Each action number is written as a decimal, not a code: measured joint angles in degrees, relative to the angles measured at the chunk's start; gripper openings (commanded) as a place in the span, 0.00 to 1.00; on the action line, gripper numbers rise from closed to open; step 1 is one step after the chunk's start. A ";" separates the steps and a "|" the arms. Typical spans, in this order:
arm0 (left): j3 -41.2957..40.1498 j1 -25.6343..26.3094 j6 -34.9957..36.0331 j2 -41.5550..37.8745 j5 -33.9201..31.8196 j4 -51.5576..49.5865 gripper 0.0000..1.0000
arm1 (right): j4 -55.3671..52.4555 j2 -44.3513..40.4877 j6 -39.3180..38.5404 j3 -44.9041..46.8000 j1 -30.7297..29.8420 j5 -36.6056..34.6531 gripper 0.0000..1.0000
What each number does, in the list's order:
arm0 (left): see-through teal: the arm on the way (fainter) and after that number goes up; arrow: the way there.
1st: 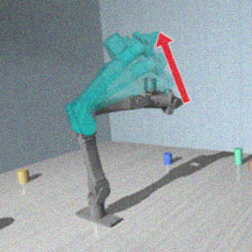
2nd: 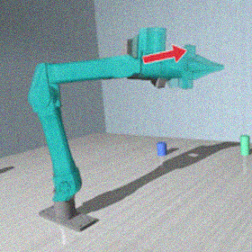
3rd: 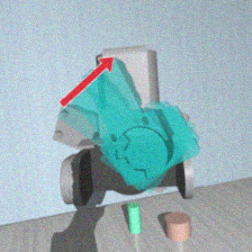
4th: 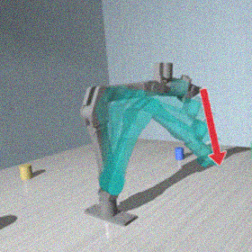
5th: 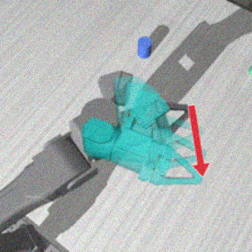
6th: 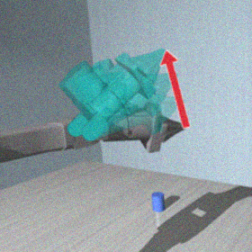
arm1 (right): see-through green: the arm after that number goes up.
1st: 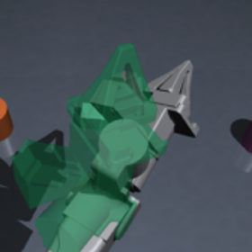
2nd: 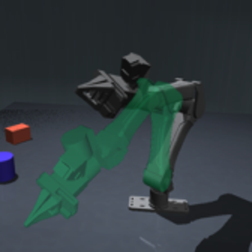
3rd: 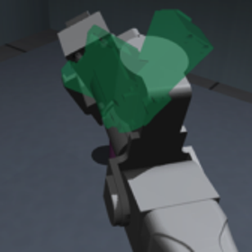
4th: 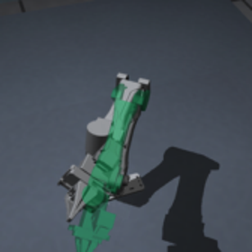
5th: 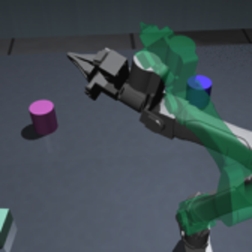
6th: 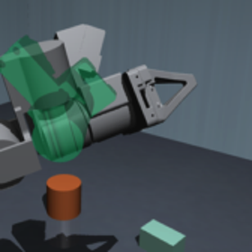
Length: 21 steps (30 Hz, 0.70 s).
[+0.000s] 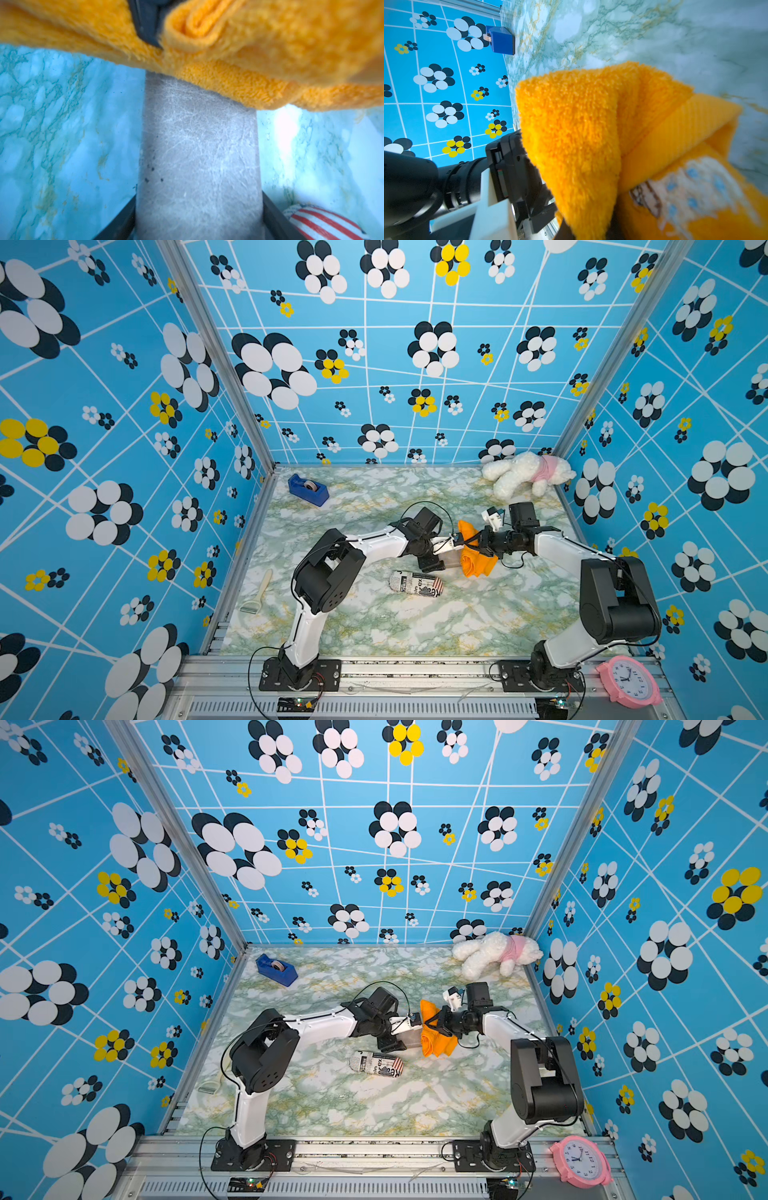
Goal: Wipe the eyeglass case
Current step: Wipe the dirt from the eyeglass case.
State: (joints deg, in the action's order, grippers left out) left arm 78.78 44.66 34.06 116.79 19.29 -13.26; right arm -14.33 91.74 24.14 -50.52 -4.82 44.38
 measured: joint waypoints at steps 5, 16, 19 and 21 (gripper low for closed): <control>0.02 0.00 -0.07 -0.02 0.04 0.07 0.35 | 2.03 0.39 2.16 0.07 -5.57 0.04 0.00; 0.02 0.00 -0.42 -0.13 0.24 1.42 0.34 | 0.52 -1.44 0.81 0.81 -0.85 0.26 0.00; 0.02 -0.02 -0.39 -0.26 0.24 1.51 0.34 | -3.82 -2.49 -1.86 -0.92 3.26 -1.86 0.00; 0.02 -0.02 -0.39 -0.50 0.20 1.53 0.34 | -4.96 -2.64 -2.51 -1.64 3.41 -2.34 0.00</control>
State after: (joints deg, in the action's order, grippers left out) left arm 78.81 44.64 33.67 116.29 19.49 -11.73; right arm -19.29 89.10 21.63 -52.16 -1.41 42.04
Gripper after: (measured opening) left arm 0.697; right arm 0.116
